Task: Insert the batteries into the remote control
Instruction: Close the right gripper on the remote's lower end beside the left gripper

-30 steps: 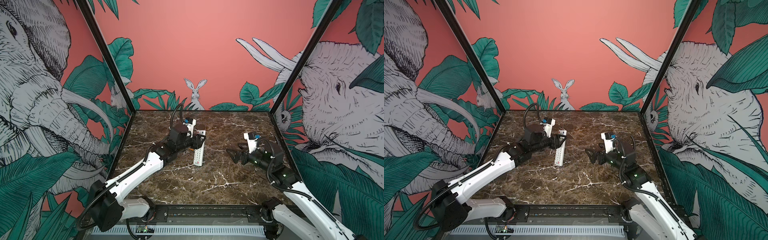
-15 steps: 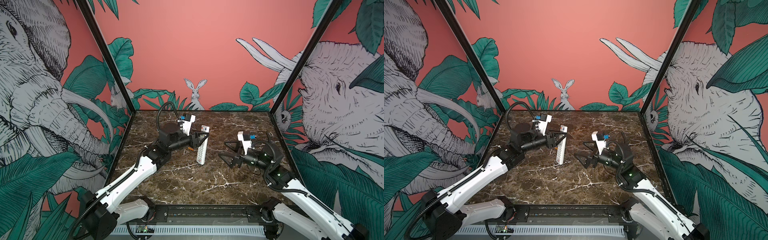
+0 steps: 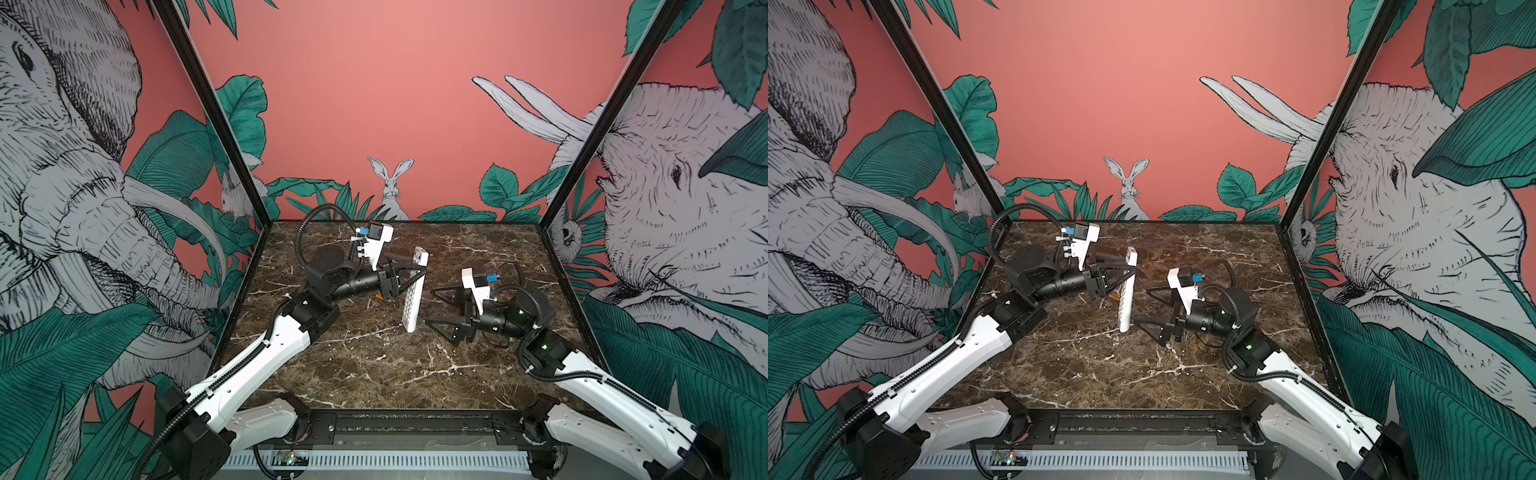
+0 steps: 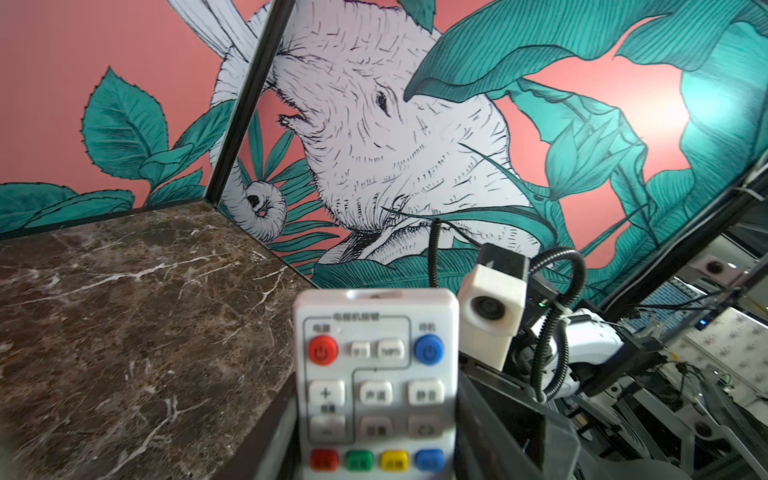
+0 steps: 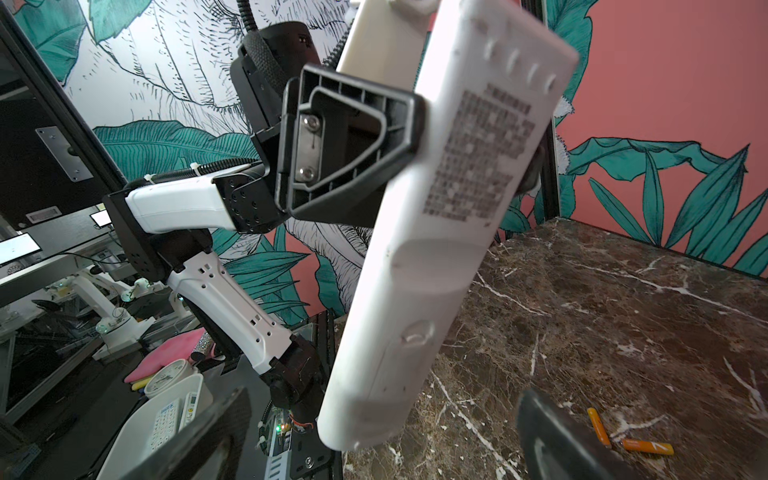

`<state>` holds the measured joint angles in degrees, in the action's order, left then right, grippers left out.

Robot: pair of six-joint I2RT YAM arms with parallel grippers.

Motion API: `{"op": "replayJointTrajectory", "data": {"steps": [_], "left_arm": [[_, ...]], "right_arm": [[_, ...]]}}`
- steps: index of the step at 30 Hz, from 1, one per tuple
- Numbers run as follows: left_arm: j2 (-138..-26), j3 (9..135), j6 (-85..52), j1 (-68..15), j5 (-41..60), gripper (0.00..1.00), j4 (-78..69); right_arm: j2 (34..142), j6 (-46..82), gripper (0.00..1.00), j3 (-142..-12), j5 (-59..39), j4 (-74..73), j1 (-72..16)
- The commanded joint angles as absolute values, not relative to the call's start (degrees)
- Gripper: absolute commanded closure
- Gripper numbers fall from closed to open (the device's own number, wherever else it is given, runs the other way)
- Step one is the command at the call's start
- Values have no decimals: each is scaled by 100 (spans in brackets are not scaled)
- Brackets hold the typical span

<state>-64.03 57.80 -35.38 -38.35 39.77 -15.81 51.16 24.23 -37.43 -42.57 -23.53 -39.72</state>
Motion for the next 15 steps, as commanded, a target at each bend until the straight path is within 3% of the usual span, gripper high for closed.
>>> {"op": "replayJointTrajectory", "data": {"steps": [1, 15], "left_arm": [[-6214, 5838, -3735, -3814, 4386, 92, -2169], [-6207, 5836, -4017, -3814, 4737, 94, -2682]], "right_arm": [[5191, 2422, 2, -3882, -4396, -2943, -4102], [5703, 2635, 1, -3977, -4535, -3714, -4437]]}}
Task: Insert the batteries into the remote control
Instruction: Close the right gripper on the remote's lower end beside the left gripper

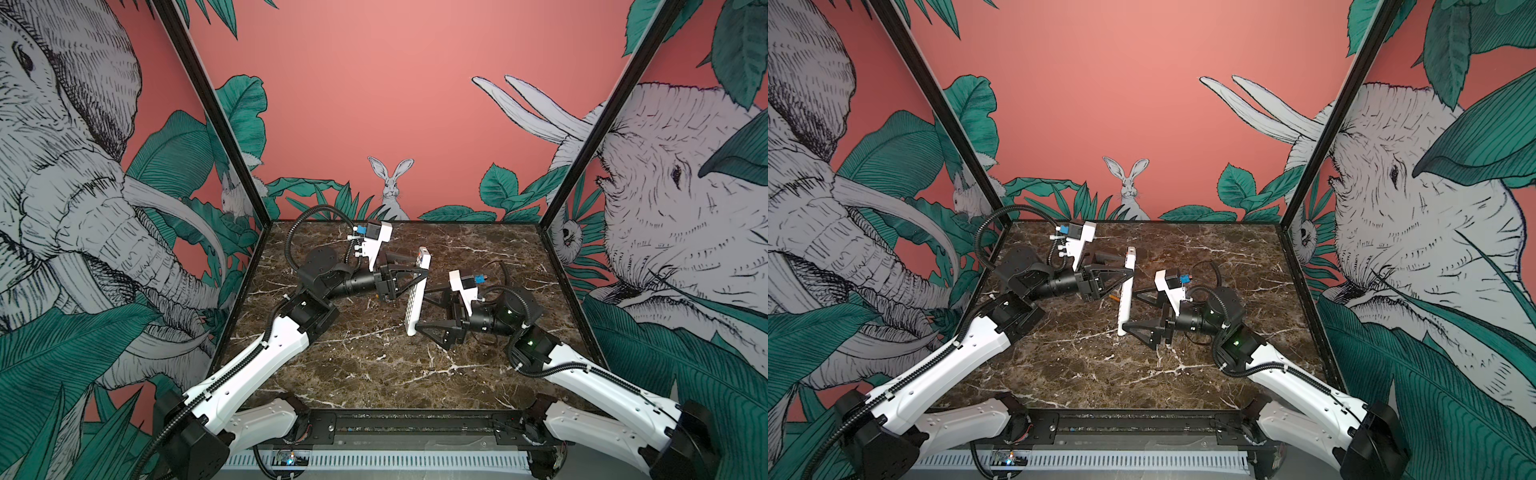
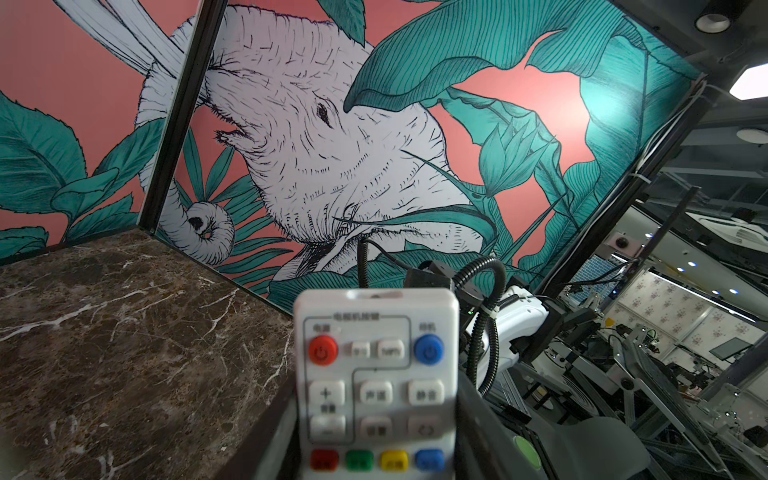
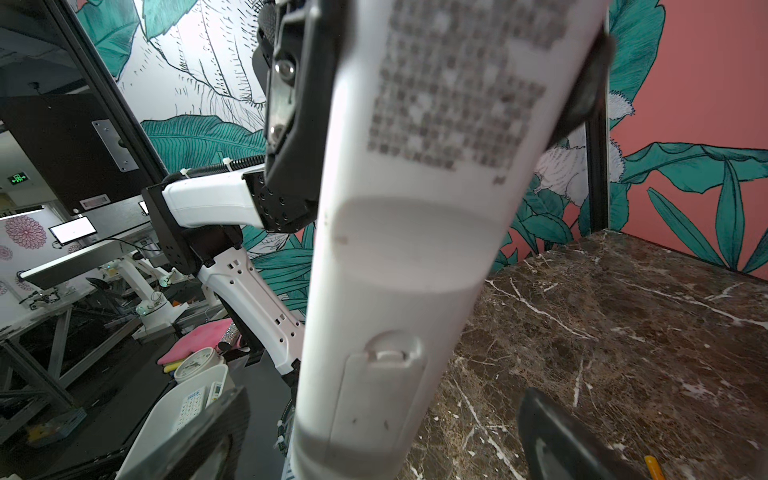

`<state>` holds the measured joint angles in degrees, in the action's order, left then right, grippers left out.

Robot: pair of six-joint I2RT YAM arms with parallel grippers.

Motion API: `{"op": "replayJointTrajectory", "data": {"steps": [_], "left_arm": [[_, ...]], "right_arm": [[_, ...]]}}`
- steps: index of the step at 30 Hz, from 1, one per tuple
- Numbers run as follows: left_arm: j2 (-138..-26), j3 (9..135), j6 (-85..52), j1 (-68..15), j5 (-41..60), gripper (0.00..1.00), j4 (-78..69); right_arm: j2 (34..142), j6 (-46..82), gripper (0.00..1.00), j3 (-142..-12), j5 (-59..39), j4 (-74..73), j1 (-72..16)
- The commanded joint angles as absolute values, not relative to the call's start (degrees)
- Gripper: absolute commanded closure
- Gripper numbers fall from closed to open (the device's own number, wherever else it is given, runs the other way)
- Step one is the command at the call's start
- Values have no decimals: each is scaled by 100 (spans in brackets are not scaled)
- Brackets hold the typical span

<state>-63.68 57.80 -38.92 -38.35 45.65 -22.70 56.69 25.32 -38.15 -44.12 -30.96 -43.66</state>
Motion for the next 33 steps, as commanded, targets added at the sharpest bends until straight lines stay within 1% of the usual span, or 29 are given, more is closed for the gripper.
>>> {"op": "replayJointTrajectory", "data": {"steps": [1, 10, 24, 33], "left_arm": [[-6211, 5831, -4035, -3814, 4750, 94, -2708], [-6214, 5785, -4158, -3814, 4771, 94, -2944], [-6247, 5766, -4304, -3815, 4750, 94, -3159], [-6299, 5687, -4411, -3815, 4703, 94, -3379]], "right_arm": [[5749, 2645, 0, -3986, -4535, -3750, -4460], [6020, 2766, 2, -4013, -4552, -4177, -4562], [6082, 2827, 25, -4012, -4592, -4305, -4605], [6148, 2851, 25, -4017, -4597, -4375, -4627]]}}
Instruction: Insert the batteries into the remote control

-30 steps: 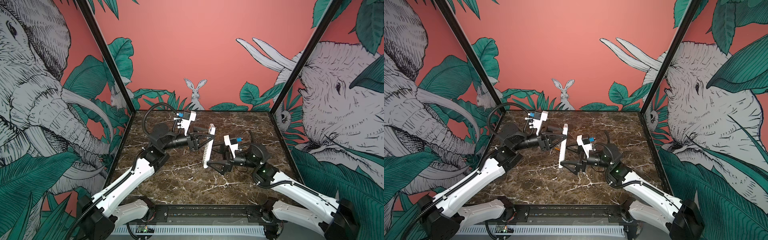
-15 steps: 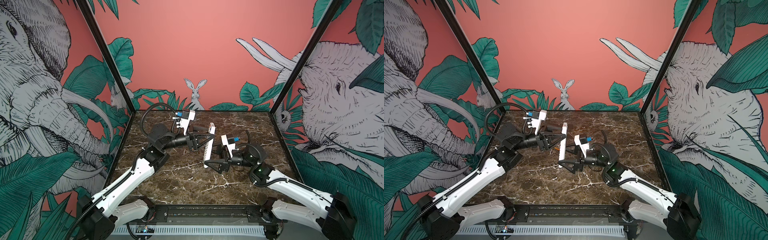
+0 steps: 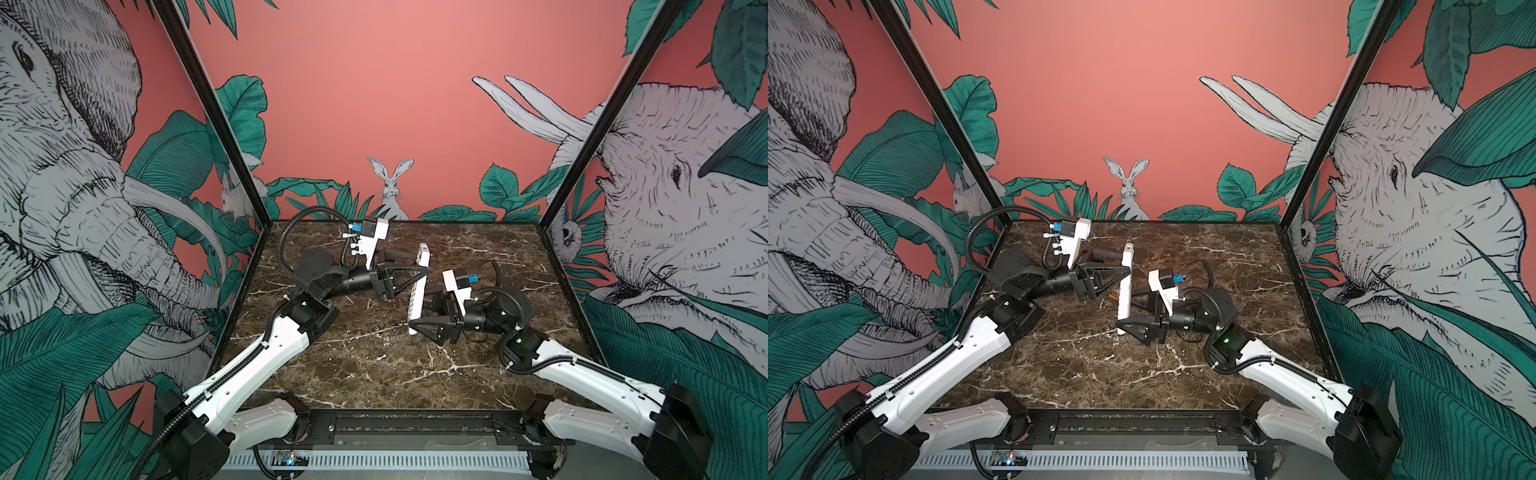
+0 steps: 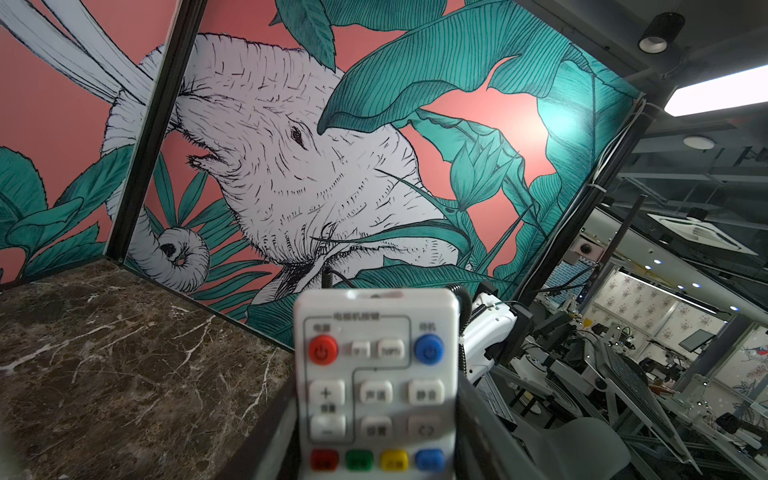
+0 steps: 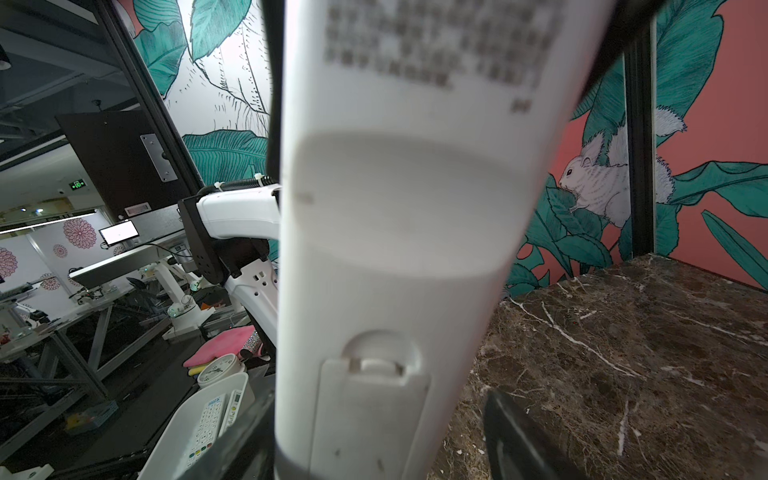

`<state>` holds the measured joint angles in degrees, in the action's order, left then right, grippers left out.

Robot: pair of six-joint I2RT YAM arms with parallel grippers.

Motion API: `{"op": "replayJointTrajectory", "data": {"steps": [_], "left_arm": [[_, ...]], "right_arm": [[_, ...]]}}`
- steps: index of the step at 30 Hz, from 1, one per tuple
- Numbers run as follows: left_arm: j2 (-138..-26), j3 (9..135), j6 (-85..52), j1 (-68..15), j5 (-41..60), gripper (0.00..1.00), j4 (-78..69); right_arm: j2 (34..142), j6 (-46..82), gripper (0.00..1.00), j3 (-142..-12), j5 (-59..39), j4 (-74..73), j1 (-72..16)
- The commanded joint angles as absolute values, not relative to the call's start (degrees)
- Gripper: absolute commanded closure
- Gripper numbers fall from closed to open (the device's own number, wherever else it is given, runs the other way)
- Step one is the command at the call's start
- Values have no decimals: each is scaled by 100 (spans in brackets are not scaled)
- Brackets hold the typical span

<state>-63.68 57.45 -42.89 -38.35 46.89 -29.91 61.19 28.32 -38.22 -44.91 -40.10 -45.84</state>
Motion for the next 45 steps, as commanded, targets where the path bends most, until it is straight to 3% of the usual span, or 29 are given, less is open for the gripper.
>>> {"op": "replayJointTrajectory", "data": {"steps": [1, 6, 19, 22, 24, 32, 35, 45], "left_arm": [[-6302, 5678, -4419, -3814, 4691, 94, -3397], [-6310, 5662, -4432, -3814, 4683, 94, -3439], [-6292, 5629, -4368, -3817, 4556, 93, -3327], [-6273, 5628, -4252, -3814, 4480, 92, -3127], [-6266, 5626, -4181, -3814, 4419, 85, -2996], [-6095, 5733, -3563, -3815, 3770, 30, -1911], [-6005, 5765, -3342, -3813, 3521, 18, -1550], [-5812, 5928, -2820, -3814, 2852, 14, -687]], "right_arm": [[6161, 2853, 25, -4017, -4590, -4377, -4632], [6196, 2937, 29, -3999, -4621, -4533, -4639], [6157, 2981, 65, -3973, -4583, -4554, -4641], [6101, 2940, 70, -3940, -4519, -4499, -4641], [6053, 2908, 72, -3929, -4463, -4453, -4643], [5848, 2503, 88, -3946, -3889, -3789, -4641], [5768, 2256, 95, -3955, -3503, -3356, -4641], [5756, 1674, 100, -4261, -2471, -1997, -4641]]}}
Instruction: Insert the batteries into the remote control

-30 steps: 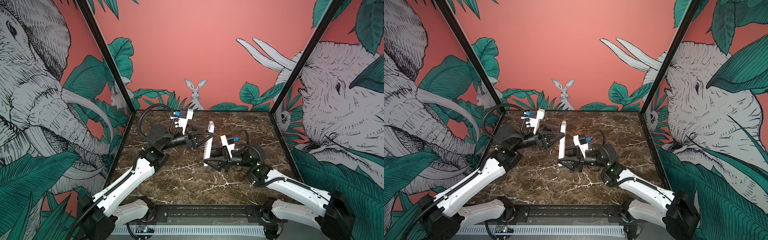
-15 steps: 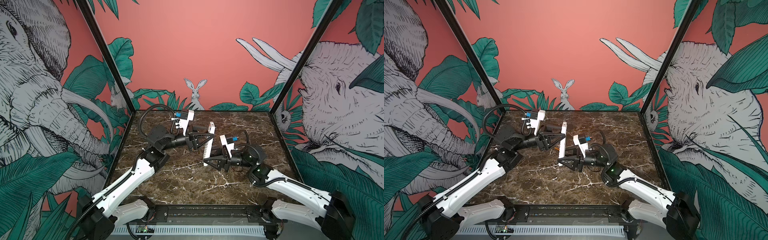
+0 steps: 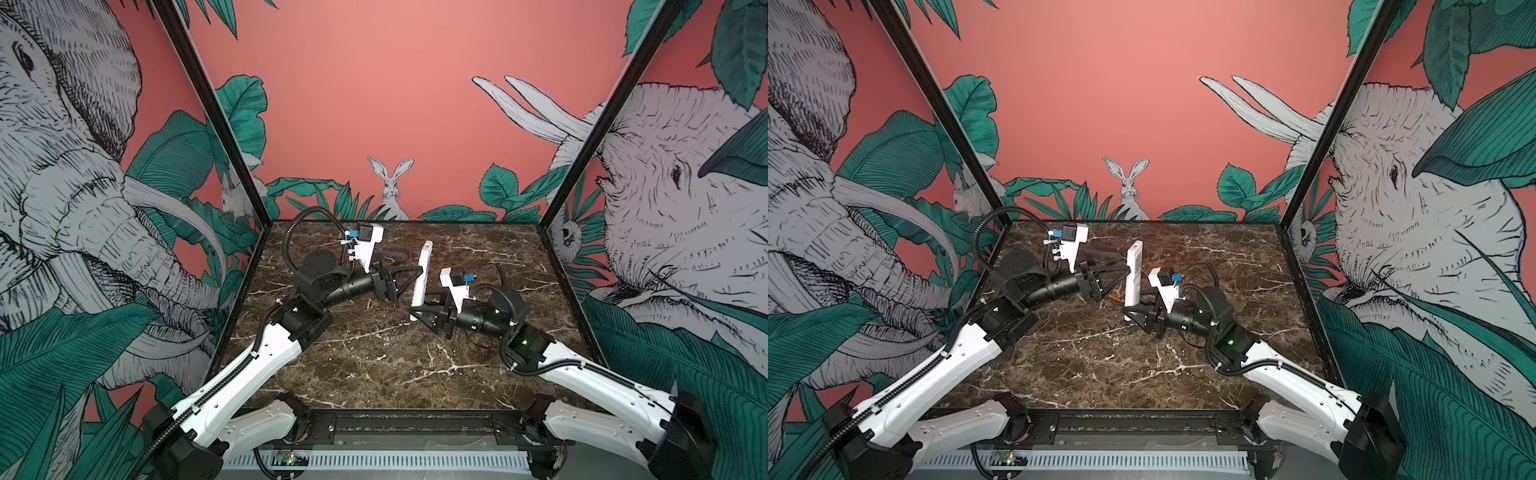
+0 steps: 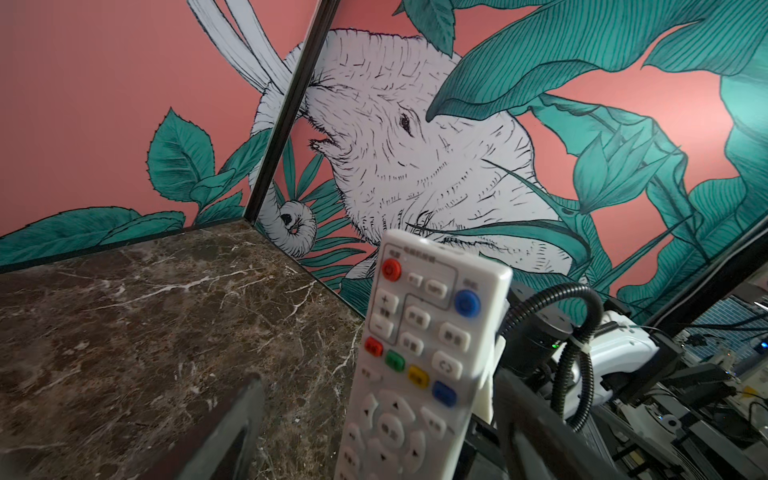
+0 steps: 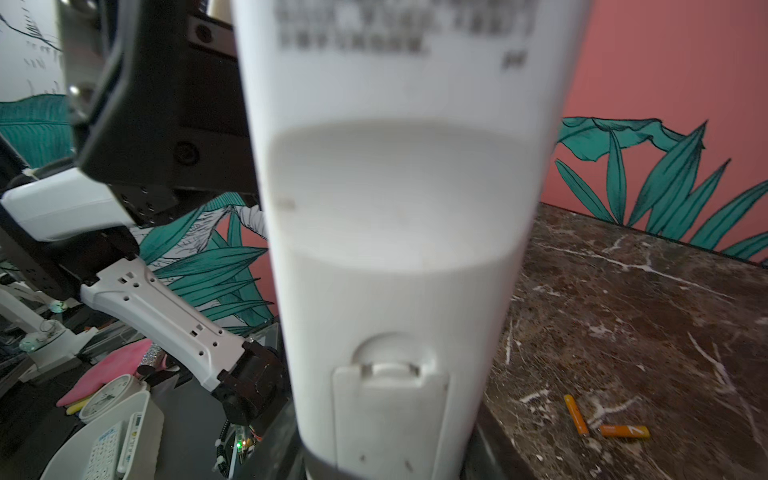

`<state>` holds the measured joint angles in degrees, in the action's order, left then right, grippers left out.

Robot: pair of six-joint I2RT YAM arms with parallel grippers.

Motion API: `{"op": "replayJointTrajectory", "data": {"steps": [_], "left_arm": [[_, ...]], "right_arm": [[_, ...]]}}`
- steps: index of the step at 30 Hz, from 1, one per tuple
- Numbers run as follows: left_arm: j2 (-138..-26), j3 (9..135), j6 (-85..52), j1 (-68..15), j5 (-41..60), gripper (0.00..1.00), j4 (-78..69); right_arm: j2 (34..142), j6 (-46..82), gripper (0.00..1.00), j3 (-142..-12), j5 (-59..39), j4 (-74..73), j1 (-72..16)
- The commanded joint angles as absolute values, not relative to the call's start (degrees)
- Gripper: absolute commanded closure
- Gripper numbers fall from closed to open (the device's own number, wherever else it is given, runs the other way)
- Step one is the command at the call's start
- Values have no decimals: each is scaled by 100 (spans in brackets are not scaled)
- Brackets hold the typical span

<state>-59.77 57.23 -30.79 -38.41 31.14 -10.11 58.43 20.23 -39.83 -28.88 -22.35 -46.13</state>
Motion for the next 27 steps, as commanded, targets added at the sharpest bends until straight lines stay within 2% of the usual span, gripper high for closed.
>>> {"op": "replayJointTrajectory", "data": {"steps": [1, 11, 19, 27], "left_arm": [[-5801, 5945, -2796, -3814, 2799, 14, -608], [-5787, 5955, -2670, -3814, 2516, 16, -446], [-6038, 6004, -2671, -3981, 2219, 20, -535], [-6486, 6267, -2501, -4493, 1620, 29, -429]], "right_arm": [[5763, 1625, 100, -4296, -2335, -1848, -4641], [5796, 1552, 100, -4411, -913, -1027, -4645], [5998, 1899, 100, -4333, -600, -1107, -4664], [6177, 2043, 100, -4371, -375, -1082, -4702]]}}
